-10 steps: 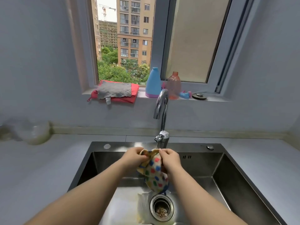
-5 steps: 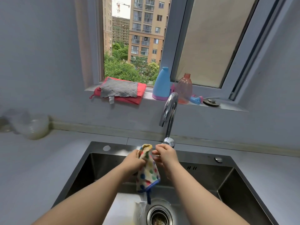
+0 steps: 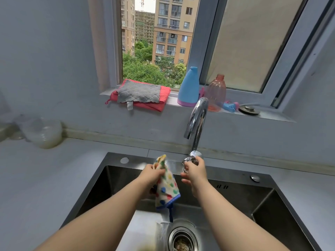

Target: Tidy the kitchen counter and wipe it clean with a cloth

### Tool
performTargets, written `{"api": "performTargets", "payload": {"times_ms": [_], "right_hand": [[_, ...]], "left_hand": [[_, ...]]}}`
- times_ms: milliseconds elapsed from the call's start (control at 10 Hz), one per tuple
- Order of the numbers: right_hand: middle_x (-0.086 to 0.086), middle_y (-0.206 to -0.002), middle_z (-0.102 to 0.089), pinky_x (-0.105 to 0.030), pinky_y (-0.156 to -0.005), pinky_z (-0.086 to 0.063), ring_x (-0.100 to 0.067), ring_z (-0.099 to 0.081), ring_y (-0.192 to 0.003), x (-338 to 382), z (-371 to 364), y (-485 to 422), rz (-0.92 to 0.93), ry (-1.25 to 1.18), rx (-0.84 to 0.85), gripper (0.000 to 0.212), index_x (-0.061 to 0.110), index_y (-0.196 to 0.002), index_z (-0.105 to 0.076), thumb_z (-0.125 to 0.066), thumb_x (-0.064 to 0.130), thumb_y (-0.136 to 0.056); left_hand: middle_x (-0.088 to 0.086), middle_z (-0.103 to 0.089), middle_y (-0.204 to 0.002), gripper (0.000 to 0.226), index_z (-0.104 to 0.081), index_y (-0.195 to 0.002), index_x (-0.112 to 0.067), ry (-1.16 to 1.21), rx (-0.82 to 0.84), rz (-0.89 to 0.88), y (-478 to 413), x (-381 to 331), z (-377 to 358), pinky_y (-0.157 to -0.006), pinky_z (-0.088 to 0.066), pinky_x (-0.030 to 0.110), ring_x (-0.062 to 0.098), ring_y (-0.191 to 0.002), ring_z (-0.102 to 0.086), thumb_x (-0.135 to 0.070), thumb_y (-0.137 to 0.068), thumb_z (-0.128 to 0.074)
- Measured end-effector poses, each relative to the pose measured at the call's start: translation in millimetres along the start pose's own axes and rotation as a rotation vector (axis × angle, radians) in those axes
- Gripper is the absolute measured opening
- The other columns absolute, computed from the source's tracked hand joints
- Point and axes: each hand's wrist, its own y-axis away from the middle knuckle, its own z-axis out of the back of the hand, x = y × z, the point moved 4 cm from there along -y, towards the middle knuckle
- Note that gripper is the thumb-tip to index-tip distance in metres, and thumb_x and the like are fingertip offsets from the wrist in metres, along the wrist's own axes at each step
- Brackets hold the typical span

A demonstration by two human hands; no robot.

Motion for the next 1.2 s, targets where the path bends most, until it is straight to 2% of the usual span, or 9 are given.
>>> {"api": "performTargets", "payload": {"times_ms": [200,300,400,600,700,900,1000,1100,1200], "right_hand": [[-0.014,-0.091,-0.054,-0.026,-0.048,-0.035,-0.027,-0.056,-0.067,-17,0,-8,0.022,-0.021,-0.299,0.010,0.014,-0.085,-0.039,-0.046,0.007,-0.087],[-0.011,-0.075,-0.052,-0.024,-0.053,-0.035,-0.023,-0.049,-0.064,-41,-22,-9,-0.128,0.079,-0.143,0.010,0.011,-0.077,-0.045,-0.045,0.008,-0.086],[-0.015,-0.087,-0.060,-0.037,-0.076,-0.050,-0.031,-0.060,-0.083,-56,-39,-10,-0.248,0.181,0.005,0.010,0.010,-0.083,-0.053,-0.048,0.018,-0.087],[-0.006,-0.067,-0.053,-0.020,-0.047,-0.040,-0.010,-0.050,-0.037,-49,-57,-18,-0.287,-0.053,0.098,0.007,0.011,-0.099,-0.053,-0.051,0.014,-0.093],[-0.011,-0.080,-0.057,-0.022,-0.047,-0.045,-0.015,-0.053,-0.049,-38,-65,-31,-0.199,-0.104,0.040,0.019,0.012,-0.100,-0.048,-0.057,0.001,-0.087],[-0.011,-0.115,-0.054,-0.035,-0.071,-0.053,-0.022,-0.055,-0.087,-18,-83,-62,-0.012,-0.051,0.041,0.042,0.013,-0.132,-0.043,-0.044,0.000,-0.093],[-0.007,-0.133,-0.047,-0.047,-0.086,-0.052,-0.030,-0.053,-0.111,-25,-92,-76,-0.038,0.220,0.081,0.057,0.027,-0.144,-0.029,-0.042,0.009,-0.091],[-0.004,-0.152,-0.031,-0.040,-0.113,-0.028,-0.031,-0.032,-0.137,-34,-91,-82,-0.037,0.642,0.095,0.057,0.029,-0.145,-0.029,-0.042,0.017,-0.091],[-0.005,-0.147,-0.038,-0.036,-0.112,-0.027,-0.029,-0.033,-0.136,-39,-82,-77,-0.035,0.684,0.047,0.049,0.026,-0.140,-0.039,-0.045,0.020,-0.091]], "left_hand": [[0.021,-0.058,-0.112,0.028,-0.040,-0.122,-0.003,0.331,-0.098,0.066,-18,-8,6,-0.065,-0.049,0.049,0.032,-0.082,-0.060,-0.018,-0.098,-0.045],[0.023,-0.058,-0.119,0.035,-0.038,-0.129,-0.004,0.351,-0.165,0.094,-30,-4,9,-0.062,-0.052,0.048,0.037,-0.094,-0.062,-0.018,-0.098,-0.044],[0.022,-0.059,-0.112,0.033,-0.039,-0.128,-0.003,0.407,-0.184,0.104,-33,0,14,-0.076,-0.052,0.054,0.037,-0.095,-0.062,-0.017,-0.098,-0.043],[0.018,-0.057,-0.092,0.025,-0.045,-0.120,-0.003,0.453,-0.149,0.101,-43,0,27,-0.075,-0.045,0.050,0.033,-0.086,-0.061,-0.016,-0.101,-0.036],[0.014,-0.059,-0.090,0.022,-0.046,-0.116,-0.008,0.370,-0.146,0.073,-55,-3,33,-0.066,-0.049,0.048,0.026,-0.071,-0.058,-0.020,-0.102,-0.035],[0.018,-0.059,-0.123,0.031,-0.044,-0.130,-0.005,0.497,-0.153,-0.019,-84,-13,39,-0.068,-0.053,0.040,0.027,-0.080,-0.061,-0.015,-0.101,-0.039],[0.015,-0.047,-0.139,0.049,-0.029,-0.145,-0.011,0.322,-0.176,-0.044,-96,-12,39,-0.074,-0.048,0.031,0.030,-0.105,-0.059,-0.010,-0.098,-0.042],[0.017,-0.048,-0.136,0.047,-0.033,-0.141,-0.003,0.152,-0.223,-0.073,-109,-8,43,-0.084,-0.043,0.033,0.033,-0.119,-0.053,-0.001,-0.095,-0.044],[0.017,-0.054,-0.130,0.043,-0.044,-0.133,-0.004,0.021,-0.287,-0.073,-113,-1,52,-0.095,-0.048,0.039,0.033,-0.115,-0.056,-0.006,-0.091,-0.053]]}}
